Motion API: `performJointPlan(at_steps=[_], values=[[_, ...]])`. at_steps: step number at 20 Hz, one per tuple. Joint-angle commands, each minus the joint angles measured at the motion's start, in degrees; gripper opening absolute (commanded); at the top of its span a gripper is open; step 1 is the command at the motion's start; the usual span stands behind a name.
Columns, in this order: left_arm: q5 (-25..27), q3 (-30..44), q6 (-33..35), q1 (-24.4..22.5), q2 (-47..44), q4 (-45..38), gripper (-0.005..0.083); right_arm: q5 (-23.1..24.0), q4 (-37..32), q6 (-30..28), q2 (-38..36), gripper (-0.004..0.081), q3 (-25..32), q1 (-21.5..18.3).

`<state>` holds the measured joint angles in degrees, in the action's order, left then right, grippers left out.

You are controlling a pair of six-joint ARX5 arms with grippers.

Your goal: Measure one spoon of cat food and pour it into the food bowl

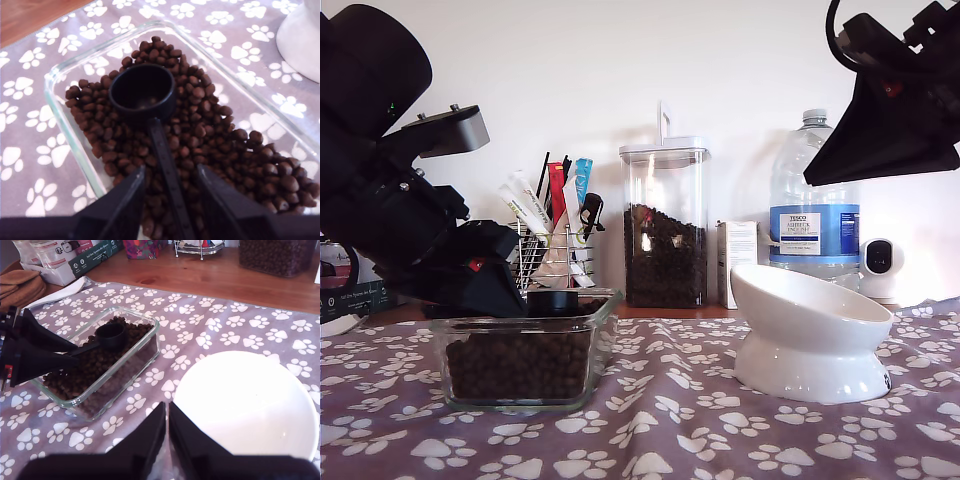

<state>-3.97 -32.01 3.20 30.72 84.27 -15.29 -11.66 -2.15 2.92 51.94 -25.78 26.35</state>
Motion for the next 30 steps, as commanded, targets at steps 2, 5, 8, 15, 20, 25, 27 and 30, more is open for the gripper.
performJointPlan(at_steps=[2, 5, 8, 15, 20, 25, 27, 30], values=[[0.00, 0.37, -0.17, 0.20, 0.94, 0.59, 0.0242, -0.42, -0.57, 0.07, -0.04, -0.0010, 0.61, 0.26], [-0.09, 0.37, -0.15, 0.20, 0.94, 0.81, 0.0124, -0.42, -0.59, 0.07, -0.04, -0.0010, 0.61, 0.26], [-0.11, 0.37, -0.17, 0.20, 0.94, 0.79, 0.0101, -0.42, -0.61, 0.07, -0.04, -0.0011, 0.61, 0.26], [-0.07, 0.24, -0.13, 0.20, 0.72, 1.38, 0.0032, -0.42, -0.37, 0.07, -0.04, -0.0010, 0.61, 0.26], [1.03, -0.63, 0.24, 0.20, -1.75, 2.25, -0.0019, -0.48, -0.13, 0.09, -0.04, -0.0011, 0.61, 0.26], [3.80, -3.50, 2.38, 0.20, -4.90, 7.54, -0.0019, -0.50, -0.15, 0.11, -0.04, -0.0010, 0.61, 0.28], [4.55, -5.51, 4.81, 0.20, -5.22, 10.16, -0.0019, -0.50, -0.15, 0.11, -0.04, -0.0011, 0.61, 0.26], [7.41, -8.79, 11.72, 1.49, -5.22, 15.28, -0.0019, -0.94, -0.17, 0.13, -0.04, -0.0011, 0.61, 0.26]])
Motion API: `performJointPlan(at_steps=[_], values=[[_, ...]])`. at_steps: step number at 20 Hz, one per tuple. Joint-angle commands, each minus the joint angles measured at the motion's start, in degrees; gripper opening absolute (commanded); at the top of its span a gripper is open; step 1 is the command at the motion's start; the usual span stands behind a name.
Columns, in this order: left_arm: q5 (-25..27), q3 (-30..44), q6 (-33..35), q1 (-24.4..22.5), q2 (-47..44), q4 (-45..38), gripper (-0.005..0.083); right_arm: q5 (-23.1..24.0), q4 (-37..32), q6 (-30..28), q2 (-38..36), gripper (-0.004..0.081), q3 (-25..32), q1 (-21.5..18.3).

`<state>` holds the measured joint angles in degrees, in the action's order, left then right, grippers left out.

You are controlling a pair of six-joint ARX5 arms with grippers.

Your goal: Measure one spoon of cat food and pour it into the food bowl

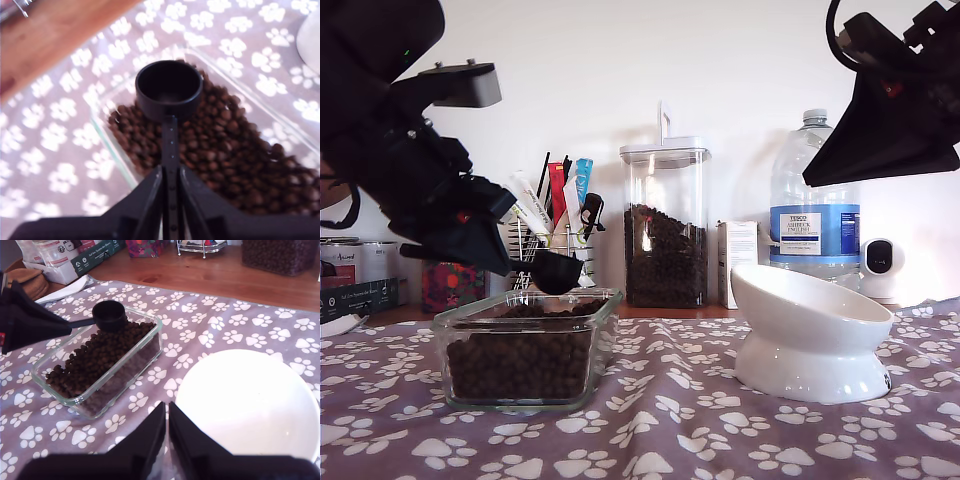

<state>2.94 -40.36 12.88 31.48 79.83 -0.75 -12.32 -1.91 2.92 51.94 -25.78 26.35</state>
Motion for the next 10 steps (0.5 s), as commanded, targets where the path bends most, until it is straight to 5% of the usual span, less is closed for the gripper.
performJointPlan(at_steps=[1, 10], values=[[2.21, -1.38, 5.51, 1.29, -0.76, 2.54, -0.0019, -0.74, -0.39, 0.15, -0.04, -0.0010, 0.61, 0.26], [21.03, -4.02, 44.39, 7.93, -0.66, 6.67, -0.0019, -1.16, -0.42, 0.26, -0.04, -0.0011, 0.61, 0.26]])
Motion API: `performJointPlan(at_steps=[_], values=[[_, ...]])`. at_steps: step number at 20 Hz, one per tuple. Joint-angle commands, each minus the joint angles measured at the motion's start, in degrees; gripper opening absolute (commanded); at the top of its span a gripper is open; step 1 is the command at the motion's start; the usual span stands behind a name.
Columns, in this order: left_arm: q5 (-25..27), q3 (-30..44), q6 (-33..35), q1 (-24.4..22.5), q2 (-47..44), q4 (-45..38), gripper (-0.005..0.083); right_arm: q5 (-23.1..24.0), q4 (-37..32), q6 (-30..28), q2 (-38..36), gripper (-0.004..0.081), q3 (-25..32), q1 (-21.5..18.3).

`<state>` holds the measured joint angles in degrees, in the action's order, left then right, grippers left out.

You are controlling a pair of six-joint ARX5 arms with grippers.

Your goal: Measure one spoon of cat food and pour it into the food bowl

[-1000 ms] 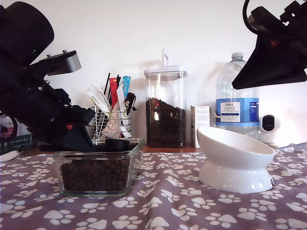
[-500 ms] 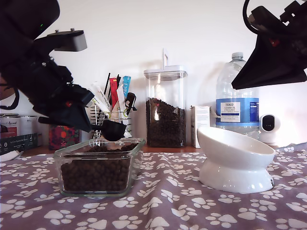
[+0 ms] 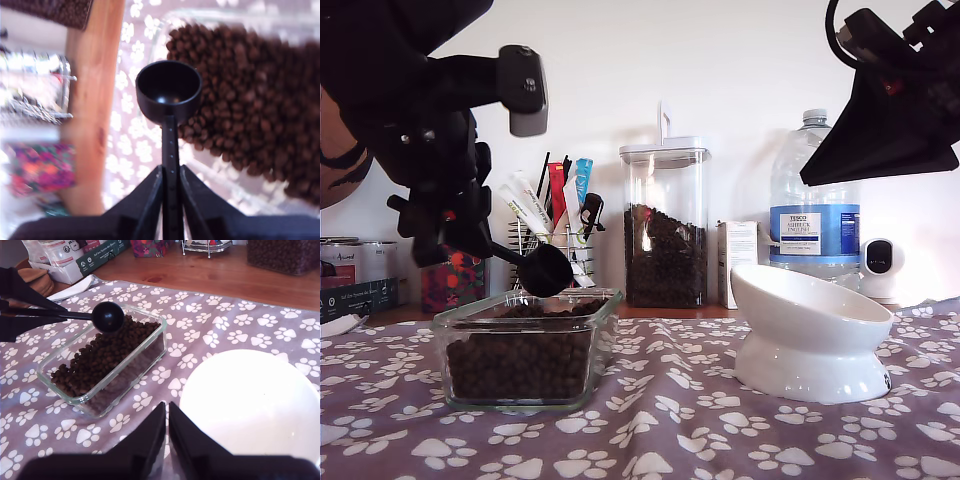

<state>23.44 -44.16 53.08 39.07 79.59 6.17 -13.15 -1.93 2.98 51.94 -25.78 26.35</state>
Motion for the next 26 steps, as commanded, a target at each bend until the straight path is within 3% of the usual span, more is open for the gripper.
performJointPlan(at_steps=[1, 6, 9, 18, 26], values=[[1.22, -0.22, 8.98, 0.72, -0.39, -0.22, -0.0019, -0.44, -0.39, 0.20, -0.04, -0.0010, 0.61, 0.26], [5.75, -0.22, 31.04, 0.79, 1.46, -3.74, -0.0019, -1.77, -0.39, 0.22, -0.04, -0.0010, 0.61, 0.28], [7.58, -0.33, 40.83, 0.81, 1.46, -4.48, -0.0019, -3.02, -0.39, 0.22, -0.04, -0.0010, 0.61, 0.26], [7.37, -0.33, 45.48, 1.18, 5.35, 1.07, -0.0019, -4.63, -0.42, 1.29, -0.04, -0.0010, 0.61, 0.26], [2.89, -0.35, 45.83, 6.69, 6.34, 1.75, -0.0019, -4.61, -0.37, 1.29, -0.04, -0.0010, 0.61, 0.26]])
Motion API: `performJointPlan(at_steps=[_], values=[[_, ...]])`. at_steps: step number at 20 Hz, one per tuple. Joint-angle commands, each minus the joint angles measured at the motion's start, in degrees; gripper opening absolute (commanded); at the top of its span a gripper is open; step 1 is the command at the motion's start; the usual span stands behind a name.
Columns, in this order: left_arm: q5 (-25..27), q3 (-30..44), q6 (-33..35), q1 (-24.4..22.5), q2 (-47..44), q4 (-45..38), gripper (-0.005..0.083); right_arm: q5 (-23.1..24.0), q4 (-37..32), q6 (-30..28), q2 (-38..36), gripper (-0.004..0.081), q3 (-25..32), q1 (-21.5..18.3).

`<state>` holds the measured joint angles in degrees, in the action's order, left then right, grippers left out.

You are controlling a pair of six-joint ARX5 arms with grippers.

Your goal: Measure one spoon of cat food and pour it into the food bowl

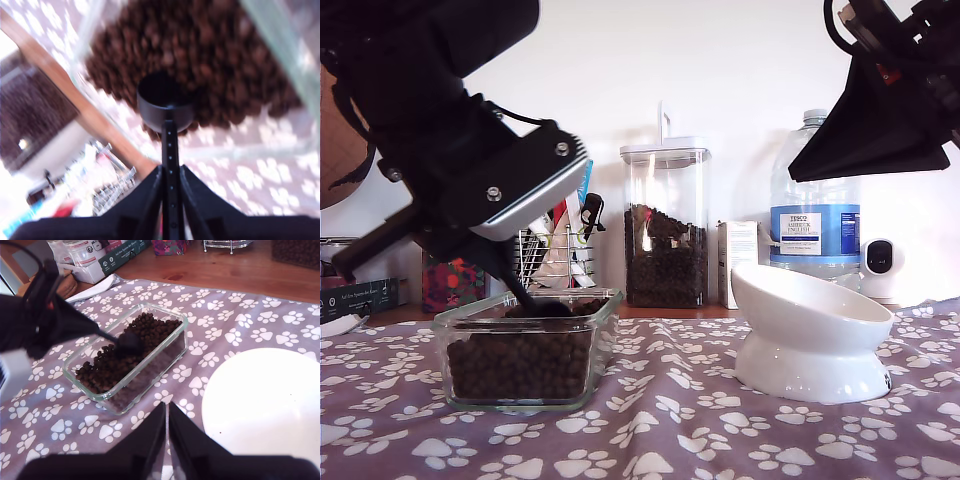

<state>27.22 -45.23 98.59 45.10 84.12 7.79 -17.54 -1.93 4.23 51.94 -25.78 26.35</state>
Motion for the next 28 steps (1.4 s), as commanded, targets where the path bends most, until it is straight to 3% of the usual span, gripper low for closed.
performJointPlan(at_steps=[1, 6, 14, 20, 28], values=[[-1.05, 0.72, -0.09, 1.25, 1.81, 0.55, -0.0019, -0.20, -0.42, 0.04, -0.04, -0.0010, 0.61, 0.26], [-0.98, 0.72, -1.51, 2.32, 1.81, 3.34, -0.0019, -0.24, -0.28, 0.11, -0.04, -0.0010, 0.61, 0.26], [-1.55, -0.35, -9.29, 2.34, 1.33, 3.45, -0.0019, -0.22, 0.04, 0.07, -0.04, -0.0010, 0.61, 0.26], [-7.30, -1.42, -21.05, 2.86, 1.25, 10.67, -0.0019, -0.20, 0.07, 0.07, -0.04, -0.0010, 0.61, 0.26], [-9.29, -1.42, -33.83, 2.12, 1.25, 12.11, -0.0019, -0.37, 0.94, 0.07, -0.04, -0.0010, 0.61, 0.26]])
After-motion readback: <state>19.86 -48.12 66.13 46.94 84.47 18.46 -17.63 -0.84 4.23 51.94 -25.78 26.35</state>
